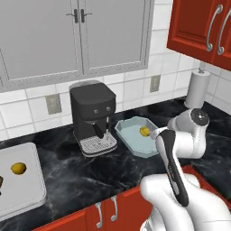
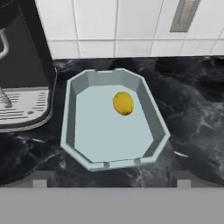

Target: Place one lemon and one chicken drumstick in each tupperware on the nearby counter, to pack two identical lunches.

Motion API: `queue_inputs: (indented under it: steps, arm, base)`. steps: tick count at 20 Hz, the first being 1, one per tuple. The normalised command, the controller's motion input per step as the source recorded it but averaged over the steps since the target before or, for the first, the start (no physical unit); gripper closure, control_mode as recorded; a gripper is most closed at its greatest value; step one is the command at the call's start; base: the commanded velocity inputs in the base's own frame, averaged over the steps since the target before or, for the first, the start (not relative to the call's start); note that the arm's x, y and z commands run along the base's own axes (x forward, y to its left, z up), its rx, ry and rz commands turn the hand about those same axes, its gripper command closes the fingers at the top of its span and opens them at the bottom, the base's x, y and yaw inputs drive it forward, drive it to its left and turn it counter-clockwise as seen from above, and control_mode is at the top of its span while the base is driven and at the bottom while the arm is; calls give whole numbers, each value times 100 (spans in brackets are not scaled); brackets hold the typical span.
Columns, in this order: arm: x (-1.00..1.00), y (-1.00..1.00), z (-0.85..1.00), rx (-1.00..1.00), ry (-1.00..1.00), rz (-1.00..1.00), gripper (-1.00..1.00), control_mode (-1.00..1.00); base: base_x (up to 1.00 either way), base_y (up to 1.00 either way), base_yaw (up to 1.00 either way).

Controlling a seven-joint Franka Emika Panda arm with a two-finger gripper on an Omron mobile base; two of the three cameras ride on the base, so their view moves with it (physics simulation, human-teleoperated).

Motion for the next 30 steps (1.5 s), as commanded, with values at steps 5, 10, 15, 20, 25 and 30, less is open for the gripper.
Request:
queue_inputs:
  steps: [5, 10, 15, 20, 25, 30]
  arm:
    - [0, 0, 0, 0, 0, 0, -100, 100]
    - [0, 0, 0, 0, 0, 0, -100, 100]
    - [0, 0, 0, 0, 0, 0, -100, 100]
    - [0, 0, 0, 0, 0, 0, -100, 100]
    - [0, 0, 0, 0, 0, 0, -100, 100]
    - [0, 0, 0, 0, 0, 0, -100, 100]
  base:
    - [-100, 16, 5]
    - [-100, 29, 2]
    - [-100, 19, 5]
    - [-100, 8, 5]
    - [-100, 0, 4]
    - [-100, 0, 3]
